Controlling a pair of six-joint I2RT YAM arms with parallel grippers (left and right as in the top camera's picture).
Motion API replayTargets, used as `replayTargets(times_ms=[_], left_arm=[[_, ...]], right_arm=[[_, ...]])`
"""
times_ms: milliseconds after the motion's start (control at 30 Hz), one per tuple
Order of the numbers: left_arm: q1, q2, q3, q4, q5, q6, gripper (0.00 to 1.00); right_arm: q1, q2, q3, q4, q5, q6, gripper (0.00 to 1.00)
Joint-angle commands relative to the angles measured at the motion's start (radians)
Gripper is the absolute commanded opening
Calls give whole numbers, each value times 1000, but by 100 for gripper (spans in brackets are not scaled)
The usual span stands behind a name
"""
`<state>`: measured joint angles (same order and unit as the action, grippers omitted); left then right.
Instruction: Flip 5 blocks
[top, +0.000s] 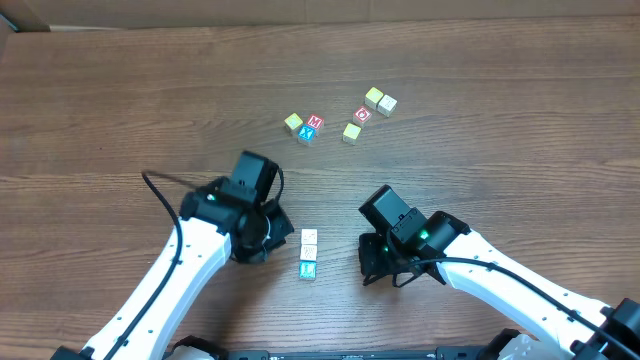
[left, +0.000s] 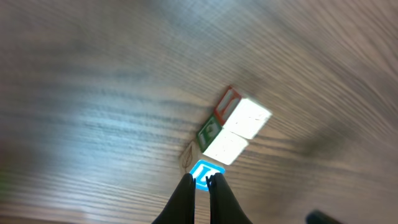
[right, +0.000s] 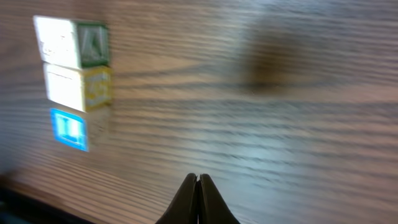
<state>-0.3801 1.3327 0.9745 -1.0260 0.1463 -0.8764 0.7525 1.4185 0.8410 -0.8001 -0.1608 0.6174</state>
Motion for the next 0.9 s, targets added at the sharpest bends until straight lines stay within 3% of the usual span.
replayTargets(times_ms=[0,267,433,733,867], left_arm=[[-6,-16,100,-74,-105,206,4],[-8,-30,242,-193,-159,364,8],[-8,-83,304,-232,-204,400,10],[-95,-325,354,-247,-201,563,16],[-173,-446,369,-304,-203,560,20]], right_arm=[[-2,-8,82,-50,93,-55,4],[-2,-8,290,-315,230,-72,4],[-2,-8,429,-453,308,-73,4],[-2,-8,616,-520,441,-69,7],[-2,-8,632,-514,459,-68,8]])
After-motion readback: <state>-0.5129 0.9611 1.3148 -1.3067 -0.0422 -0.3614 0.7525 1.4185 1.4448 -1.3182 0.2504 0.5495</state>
